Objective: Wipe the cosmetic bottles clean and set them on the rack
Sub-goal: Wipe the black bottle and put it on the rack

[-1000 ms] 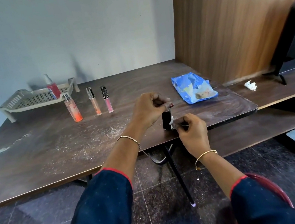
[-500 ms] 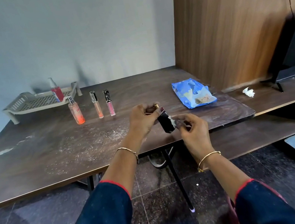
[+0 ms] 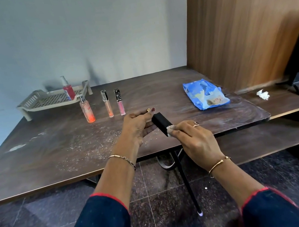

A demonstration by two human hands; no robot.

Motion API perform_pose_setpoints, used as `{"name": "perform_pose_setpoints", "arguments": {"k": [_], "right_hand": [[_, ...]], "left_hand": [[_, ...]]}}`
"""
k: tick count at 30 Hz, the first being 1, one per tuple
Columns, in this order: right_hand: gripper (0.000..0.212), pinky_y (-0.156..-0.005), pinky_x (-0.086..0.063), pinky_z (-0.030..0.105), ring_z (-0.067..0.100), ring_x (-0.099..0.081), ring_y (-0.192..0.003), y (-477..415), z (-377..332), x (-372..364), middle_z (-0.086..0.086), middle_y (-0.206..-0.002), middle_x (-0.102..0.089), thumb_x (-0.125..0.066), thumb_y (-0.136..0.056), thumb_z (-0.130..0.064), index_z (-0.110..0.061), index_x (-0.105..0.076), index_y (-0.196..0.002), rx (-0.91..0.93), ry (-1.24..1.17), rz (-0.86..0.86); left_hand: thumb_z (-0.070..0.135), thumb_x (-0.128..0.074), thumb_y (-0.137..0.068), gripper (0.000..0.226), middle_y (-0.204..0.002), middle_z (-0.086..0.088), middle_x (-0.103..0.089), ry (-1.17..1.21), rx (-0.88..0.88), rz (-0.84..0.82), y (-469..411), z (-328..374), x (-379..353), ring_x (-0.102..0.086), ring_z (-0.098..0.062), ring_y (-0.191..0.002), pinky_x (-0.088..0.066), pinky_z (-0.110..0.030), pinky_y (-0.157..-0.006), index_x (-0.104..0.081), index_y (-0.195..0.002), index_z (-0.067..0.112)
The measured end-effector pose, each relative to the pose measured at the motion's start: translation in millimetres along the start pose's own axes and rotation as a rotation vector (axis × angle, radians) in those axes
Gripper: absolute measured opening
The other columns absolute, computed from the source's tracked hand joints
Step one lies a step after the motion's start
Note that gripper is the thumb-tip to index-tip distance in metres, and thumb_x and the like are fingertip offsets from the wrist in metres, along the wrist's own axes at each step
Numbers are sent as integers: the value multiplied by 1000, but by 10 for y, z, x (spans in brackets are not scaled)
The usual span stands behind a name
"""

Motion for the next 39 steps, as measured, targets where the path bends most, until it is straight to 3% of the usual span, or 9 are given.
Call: {"name": "perform_pose_setpoints", "arguments": {"k": [5, 8, 11, 17, 22, 27, 33, 36, 39], "right_hand": [[28, -69, -57, 36, 23, -63, -96, 8, 56, -44, 7, -108, -65, -53, -88, -1, -6, -67, -113, -28, -60, -63], [28, -74, -54, 34, 21, -64, -91, 0, 202, 17, 6, -105, -67, -66, -81, 6, -6, -70, -106, -199, -164, 47], [26, -78, -51, 30, 20, -64, -90, -14, 241, 51, 6, -104, -67, -66, -81, 7, -6, -71, -102, -300, -220, 112], [37, -65, -55, 42, 28, -62, -92, 71, 171, -53, 7, -108, -63, -66, -76, 11, -7, -67, -108, -133, -43, -74], [27, -78, -53, 37, 21, -64, -94, -60, 280, 93, 6, -107, -65, -66, -82, 3, -8, -70, -107, -333, -229, 136], [29, -74, -54, 40, 27, -62, -94, -180, 31, -14, 10, -113, -63, -50, -92, -13, -6, -65, -116, -198, -157, 13], [15, -58, -56, 33, 19, -58, -91, -129, -109, 74, 4, -94, -66, -61, -88, -5, -7, -70, -100, 44, 44, 40], [13, -60, -54, 36, 18, -64, -80, -51, 46, 128, 2, -91, -68, -67, -86, -9, -11, -72, -97, -126, -121, 130], [14, -70, -54, 38, 11, -65, -79, 12, 402, 186, -4, -87, -71, -74, -79, -12, -16, -74, -92, -530, -428, 295]], "left_hand": [[6, -71, -80, 9, -79, -13, -68, 38, 11, 5, -4, 22, 40, -69, -16, -57, -58, -28, -53, -66, -86, 4], [5, -70, -80, 12, -81, -14, -70, 70, 12, -1, -16, 22, 58, -70, -19, -64, -60, -30, -58, -66, -91, 1], [5, -71, -79, 16, -77, -11, -72, 97, 11, -3, -19, 39, 66, -71, -20, -69, -61, -32, -62, -67, -94, 0], [3, -69, -80, 7, -66, -7, -72, 138, -12, 19, -5, 73, 154, -68, -15, -59, -59, -29, -55, -65, -85, 4], [5, -69, -80, 5, -64, -4, -72, 84, -49, -8, 3, 116, 145, -68, -11, -55, -60, -29, -60, -66, -84, 6], [5, -68, -82, 2, -65, -4, -72, 157, -56, -28, 22, 97, 88, -68, -14, -61, -59, -28, -59, -66, -82, 6], [3, -67, -81, 2, -70, -7, -73, 261, -26, -53, 47, 10, 93, -70, -18, -69, -60, -32, -63, -66, -83, 4], [2, -61, -85, 12, -82, -4, -74, 307, -53, -105, 48, 44, 102, -70, -17, -78, -60, -29, -65, -68, -95, 2], [0, -56, -87, 22, -95, -3, -73, 315, -89, -182, 72, 98, 85, -70, -16, -90, -59, -30, -73, -65, -108, 2]]}}
Point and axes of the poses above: each hand's wrist, its own y-axis away from the middle knuckle, its own x-axis out of the back of the hand, z = x × y, the point moved 8 cm from there along -y, towards the middle knuckle
